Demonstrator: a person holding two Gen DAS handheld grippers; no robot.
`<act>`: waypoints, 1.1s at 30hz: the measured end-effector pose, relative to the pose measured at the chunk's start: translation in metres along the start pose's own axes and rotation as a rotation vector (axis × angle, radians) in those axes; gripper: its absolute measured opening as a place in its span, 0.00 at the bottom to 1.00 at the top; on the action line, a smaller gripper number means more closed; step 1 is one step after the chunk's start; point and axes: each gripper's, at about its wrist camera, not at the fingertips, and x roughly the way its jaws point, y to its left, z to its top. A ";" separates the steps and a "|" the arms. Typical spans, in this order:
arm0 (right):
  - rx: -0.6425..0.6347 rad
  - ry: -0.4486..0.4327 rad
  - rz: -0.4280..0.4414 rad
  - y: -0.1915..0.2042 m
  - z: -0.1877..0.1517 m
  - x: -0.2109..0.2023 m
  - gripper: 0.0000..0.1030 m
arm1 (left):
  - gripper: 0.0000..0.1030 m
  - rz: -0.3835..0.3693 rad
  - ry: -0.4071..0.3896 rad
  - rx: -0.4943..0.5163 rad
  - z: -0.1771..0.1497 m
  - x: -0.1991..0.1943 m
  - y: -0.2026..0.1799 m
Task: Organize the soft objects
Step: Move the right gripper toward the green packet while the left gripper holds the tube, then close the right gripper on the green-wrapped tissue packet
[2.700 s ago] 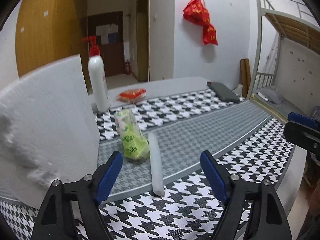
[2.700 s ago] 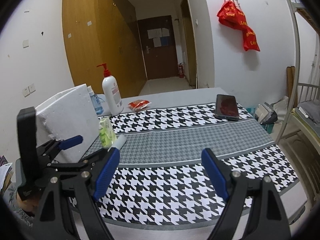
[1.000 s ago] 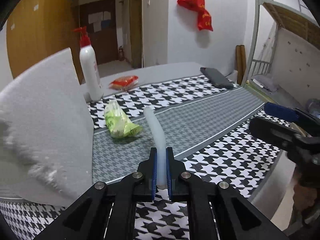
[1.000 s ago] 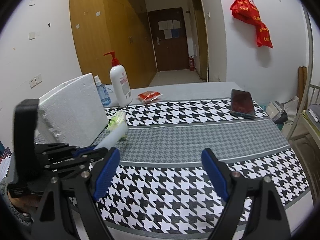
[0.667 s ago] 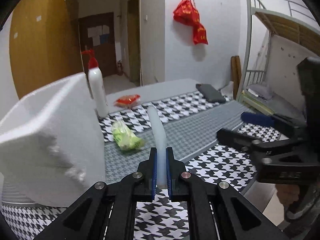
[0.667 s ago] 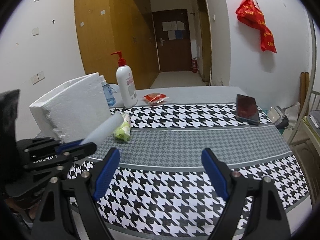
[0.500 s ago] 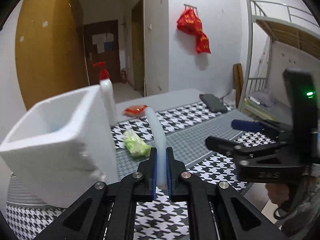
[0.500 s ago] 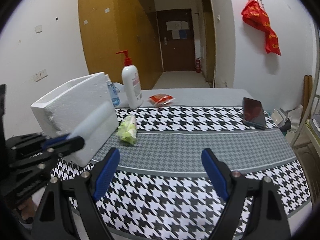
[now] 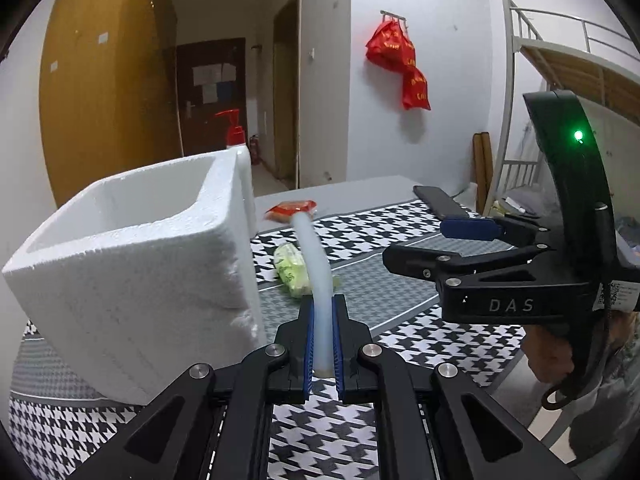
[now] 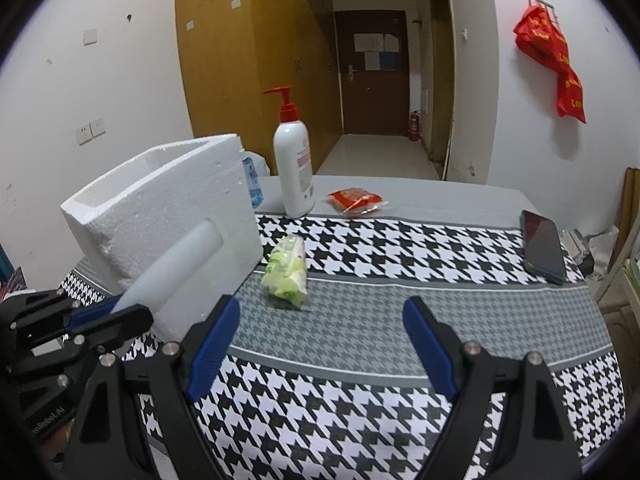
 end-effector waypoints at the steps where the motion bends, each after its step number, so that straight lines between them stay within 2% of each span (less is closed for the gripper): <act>1: -0.010 0.010 -0.003 0.003 0.002 0.004 0.84 | 0.08 0.000 -0.001 -0.001 0.000 0.002 0.002; 17: -0.087 0.118 -0.006 0.024 0.020 0.057 0.84 | 0.08 0.004 -0.009 -0.047 0.006 0.024 0.034; 25: -0.122 0.196 -0.004 0.035 0.023 0.091 0.84 | 0.08 0.001 -0.021 -0.049 0.000 0.012 0.038; 33: -0.138 0.232 -0.012 0.039 0.027 0.113 0.84 | 0.08 -0.044 -0.015 -0.054 -0.008 0.006 0.035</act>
